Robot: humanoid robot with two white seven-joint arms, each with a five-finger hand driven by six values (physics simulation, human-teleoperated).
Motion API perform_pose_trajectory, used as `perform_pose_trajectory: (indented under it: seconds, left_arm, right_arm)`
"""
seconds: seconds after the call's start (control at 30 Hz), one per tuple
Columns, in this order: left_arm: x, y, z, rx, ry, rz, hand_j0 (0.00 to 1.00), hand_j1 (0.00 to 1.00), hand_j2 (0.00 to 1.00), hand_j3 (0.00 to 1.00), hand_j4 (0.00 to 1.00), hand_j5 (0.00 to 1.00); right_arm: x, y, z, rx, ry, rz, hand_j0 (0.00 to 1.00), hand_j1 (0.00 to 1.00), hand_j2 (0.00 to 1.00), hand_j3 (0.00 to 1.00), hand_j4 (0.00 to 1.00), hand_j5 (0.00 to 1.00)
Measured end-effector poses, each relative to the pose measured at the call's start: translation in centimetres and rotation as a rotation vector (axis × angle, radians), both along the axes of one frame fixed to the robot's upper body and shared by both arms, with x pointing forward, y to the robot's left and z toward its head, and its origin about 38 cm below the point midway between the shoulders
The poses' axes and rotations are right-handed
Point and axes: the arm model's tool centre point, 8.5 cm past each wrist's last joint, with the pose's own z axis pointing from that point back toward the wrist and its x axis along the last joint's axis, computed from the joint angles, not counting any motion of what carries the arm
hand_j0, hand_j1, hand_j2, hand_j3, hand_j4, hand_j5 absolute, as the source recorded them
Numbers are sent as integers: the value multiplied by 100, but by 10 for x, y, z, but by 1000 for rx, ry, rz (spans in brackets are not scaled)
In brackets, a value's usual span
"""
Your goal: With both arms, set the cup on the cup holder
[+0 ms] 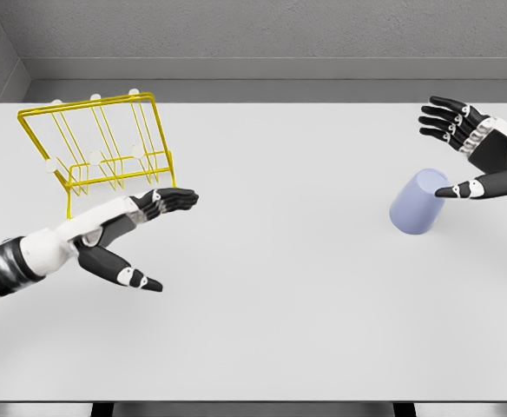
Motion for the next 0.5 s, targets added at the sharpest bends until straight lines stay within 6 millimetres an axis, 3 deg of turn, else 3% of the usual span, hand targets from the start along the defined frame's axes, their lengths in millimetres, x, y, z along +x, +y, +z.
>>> perform_pose_trajectory:
  seconds: [0.13,0.4,0.5]
  left_arm:
    - [15,-10,-27,-60,115,70,100,100,100,100,100,100]
    - [22,-28,-46,-54,138,90,100,100,100,100,100,100]
    - [22,-30,-48,-51,143,91,100,100,100,100,100,100]
  right_arm:
    - [0,-2,0,-1,-1,-5,100,100,100,100,100,100]
    - [3,-10,1,-7,-6,-30,100,100,100,100,100,100]
    - [-6,-23,-17,-8,6,-68,100,100,100,100,100,100]
